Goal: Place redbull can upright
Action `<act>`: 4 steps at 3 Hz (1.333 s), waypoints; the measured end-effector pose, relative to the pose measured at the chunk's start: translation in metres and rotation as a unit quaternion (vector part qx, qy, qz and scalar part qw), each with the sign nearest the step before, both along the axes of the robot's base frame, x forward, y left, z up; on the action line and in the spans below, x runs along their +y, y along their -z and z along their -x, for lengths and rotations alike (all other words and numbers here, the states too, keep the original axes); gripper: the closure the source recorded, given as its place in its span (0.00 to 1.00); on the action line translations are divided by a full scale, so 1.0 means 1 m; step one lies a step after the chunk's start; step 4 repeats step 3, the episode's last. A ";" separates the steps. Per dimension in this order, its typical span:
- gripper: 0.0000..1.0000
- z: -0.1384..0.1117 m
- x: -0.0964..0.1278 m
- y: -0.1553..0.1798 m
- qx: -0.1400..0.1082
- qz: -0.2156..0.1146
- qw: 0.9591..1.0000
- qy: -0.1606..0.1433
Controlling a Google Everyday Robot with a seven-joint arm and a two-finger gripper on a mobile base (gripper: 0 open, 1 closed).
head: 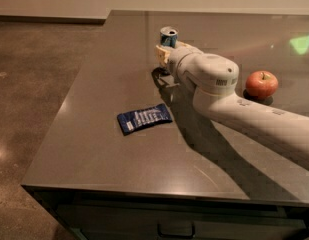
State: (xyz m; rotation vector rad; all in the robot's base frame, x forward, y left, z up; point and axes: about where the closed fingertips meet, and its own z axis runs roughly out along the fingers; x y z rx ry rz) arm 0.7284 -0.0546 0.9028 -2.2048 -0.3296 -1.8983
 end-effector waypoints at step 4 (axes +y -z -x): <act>0.00 0.000 0.001 -0.001 0.000 0.000 1.000 -0.001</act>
Offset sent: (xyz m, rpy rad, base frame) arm 0.0001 0.0002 0.0003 0.0000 -0.0001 0.0002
